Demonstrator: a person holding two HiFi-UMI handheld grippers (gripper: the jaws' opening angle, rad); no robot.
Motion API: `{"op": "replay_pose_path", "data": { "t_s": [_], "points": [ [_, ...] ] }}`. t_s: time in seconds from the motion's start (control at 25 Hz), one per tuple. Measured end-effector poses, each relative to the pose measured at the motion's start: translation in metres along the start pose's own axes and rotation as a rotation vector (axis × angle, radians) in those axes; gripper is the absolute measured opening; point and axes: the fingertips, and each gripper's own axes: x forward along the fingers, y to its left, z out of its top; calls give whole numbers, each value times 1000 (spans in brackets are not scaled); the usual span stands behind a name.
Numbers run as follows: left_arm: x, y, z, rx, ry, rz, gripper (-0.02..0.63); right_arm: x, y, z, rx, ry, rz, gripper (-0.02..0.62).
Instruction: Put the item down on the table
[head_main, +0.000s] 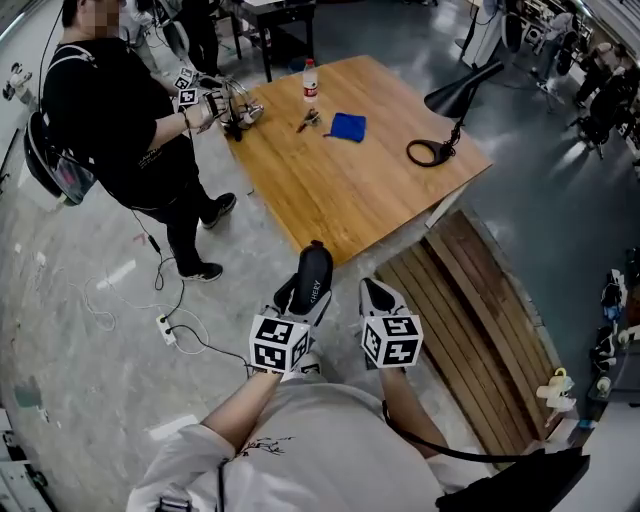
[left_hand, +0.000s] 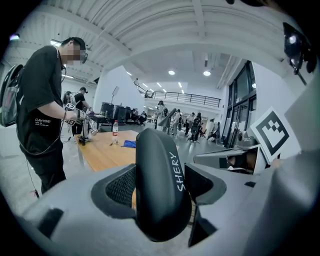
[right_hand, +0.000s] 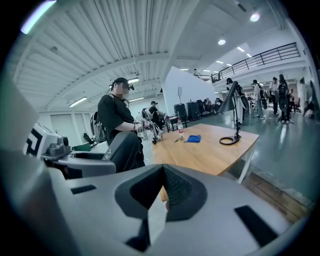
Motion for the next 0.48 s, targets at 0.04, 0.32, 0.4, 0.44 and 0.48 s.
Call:
{"op": "replay_pose_path", "data": {
  "t_s": [0.04,0.32,0.4,0.44,0.48],
  "points": [
    [2,4,0,-8,2,-2,313,3,1,0,2,4,-3,4],
    [24,-1,-1,-45,13,-16,313,12,-21,0,7,37,-20,4],
    [30,-1,0,-61,12,-6,313,16,-27,6,0,36,-10,3],
    [33,0,2,-66,10,1,313,18,-28,10,-7,34,-2,3],
    [35,0,4,-69,8,9,313,20,-30,14,-14,32,7,3]
  ]
}}
